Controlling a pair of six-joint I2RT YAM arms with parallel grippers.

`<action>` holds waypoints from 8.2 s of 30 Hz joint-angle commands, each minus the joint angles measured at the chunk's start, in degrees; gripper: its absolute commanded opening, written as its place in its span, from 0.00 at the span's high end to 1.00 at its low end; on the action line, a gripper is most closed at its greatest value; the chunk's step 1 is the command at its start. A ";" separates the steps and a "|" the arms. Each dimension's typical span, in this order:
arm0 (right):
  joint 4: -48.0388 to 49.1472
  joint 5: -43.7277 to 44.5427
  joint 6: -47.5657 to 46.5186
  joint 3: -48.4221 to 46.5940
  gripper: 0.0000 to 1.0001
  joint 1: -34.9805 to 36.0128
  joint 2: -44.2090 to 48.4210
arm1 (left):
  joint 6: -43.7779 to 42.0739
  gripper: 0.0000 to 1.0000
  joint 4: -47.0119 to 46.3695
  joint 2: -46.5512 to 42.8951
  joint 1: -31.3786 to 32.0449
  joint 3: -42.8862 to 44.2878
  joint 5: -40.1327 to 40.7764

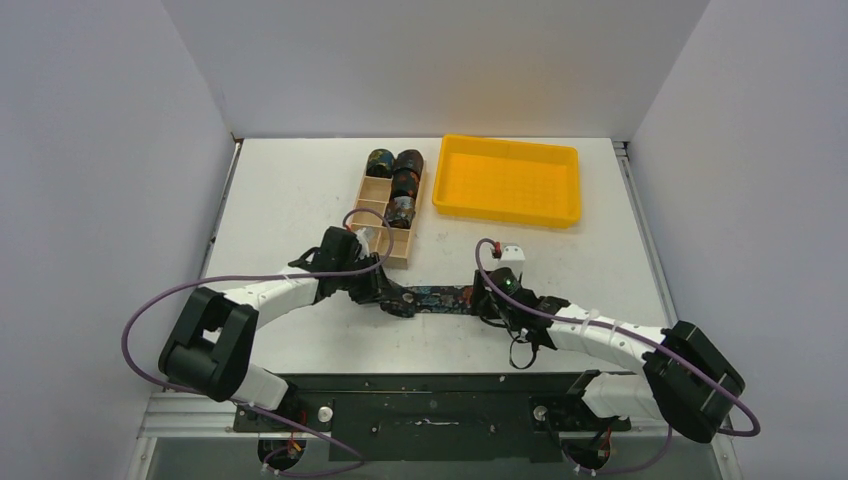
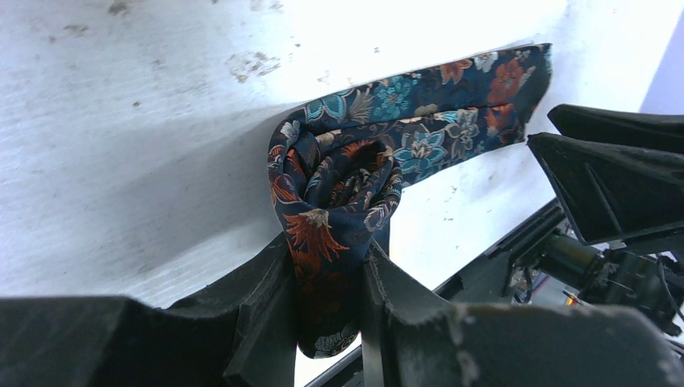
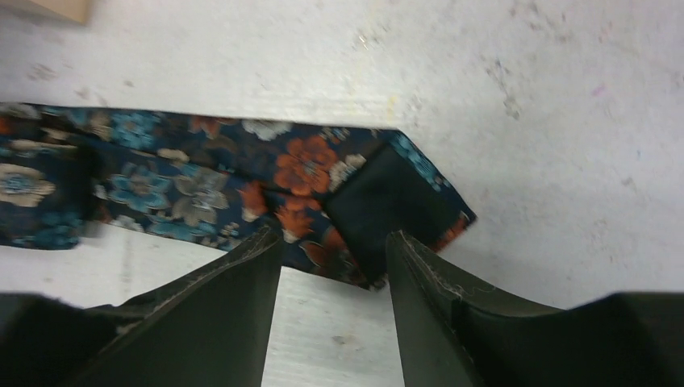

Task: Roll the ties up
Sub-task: Roll the tie at the center of the board.

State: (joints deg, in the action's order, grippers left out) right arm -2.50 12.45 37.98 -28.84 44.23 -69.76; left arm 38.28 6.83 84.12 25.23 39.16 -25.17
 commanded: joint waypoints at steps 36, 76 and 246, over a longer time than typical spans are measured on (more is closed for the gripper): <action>-3.65 1.81 9.88 7.96 0.89 10.65 -1.76 | -3.39 1.00 30.78 -2.48 9.09 12.77 21.06; -7.03 1.24 10.36 6.42 0.88 12.73 -3.44 | -6.74 1.00 41.13 0.76 13.71 21.22 44.24; 4.50 -1.78 2.07 -8.79 0.46 2.04 -8.90 | 6.48 0.83 -21.86 10.69 2.92 -1.65 -12.55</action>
State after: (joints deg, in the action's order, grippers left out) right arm 3.88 5.13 42.11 -38.98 48.66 -84.47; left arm 45.36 -13.02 94.80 27.18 36.88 -35.55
